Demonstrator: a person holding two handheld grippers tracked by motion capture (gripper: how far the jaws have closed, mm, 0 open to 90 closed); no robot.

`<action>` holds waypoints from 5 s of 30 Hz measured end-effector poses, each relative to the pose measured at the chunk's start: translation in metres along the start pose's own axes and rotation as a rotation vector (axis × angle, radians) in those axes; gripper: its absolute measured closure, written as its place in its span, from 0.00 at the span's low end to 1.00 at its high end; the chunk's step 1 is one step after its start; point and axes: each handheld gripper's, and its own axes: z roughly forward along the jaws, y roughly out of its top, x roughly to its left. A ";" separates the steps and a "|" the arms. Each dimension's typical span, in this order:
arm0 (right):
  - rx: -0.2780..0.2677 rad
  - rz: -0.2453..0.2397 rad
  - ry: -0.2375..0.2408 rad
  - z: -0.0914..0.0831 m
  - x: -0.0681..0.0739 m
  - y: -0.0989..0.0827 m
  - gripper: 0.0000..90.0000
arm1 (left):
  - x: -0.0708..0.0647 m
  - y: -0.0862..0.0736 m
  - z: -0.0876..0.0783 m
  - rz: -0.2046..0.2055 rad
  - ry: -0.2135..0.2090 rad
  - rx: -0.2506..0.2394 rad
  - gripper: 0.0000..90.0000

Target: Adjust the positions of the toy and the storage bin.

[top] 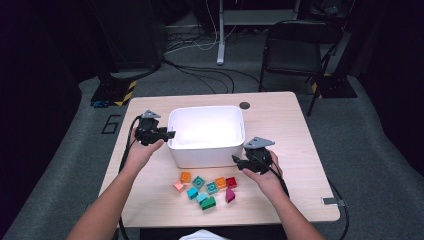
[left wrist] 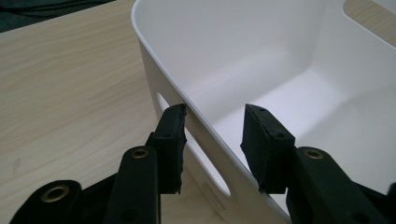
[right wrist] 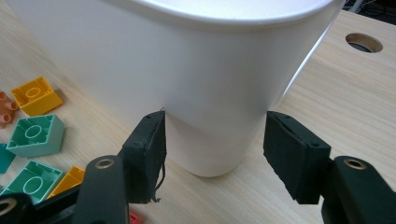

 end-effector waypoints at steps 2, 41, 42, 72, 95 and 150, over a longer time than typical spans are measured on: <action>0.002 -0.002 0.000 0.001 0.001 0.000 0.43 | 0.001 -0.001 -0.001 0.004 -0.002 0.004 0.66; 0.000 -0.012 -0.006 -0.050 0.010 -0.008 0.50 | 0.009 -0.068 -0.072 -0.018 0.024 -0.123 0.45; 0.012 -0.002 -0.004 -0.049 0.010 -0.009 0.50 | 0.008 -0.071 -0.069 -0.023 0.021 -0.123 0.45; 0.140 -0.014 0.119 -0.001 0.036 -0.038 0.54 | -0.007 -0.118 -0.022 0.055 -0.022 -0.105 0.45; 0.186 -0.039 0.113 0.014 0.042 -0.040 0.50 | -0.005 -0.121 -0.021 0.030 -0.020 -0.113 0.45; 0.195 -0.090 0.197 -0.051 0.023 0.017 0.64 | -0.001 -0.123 -0.021 -0.003 -0.023 -0.117 0.45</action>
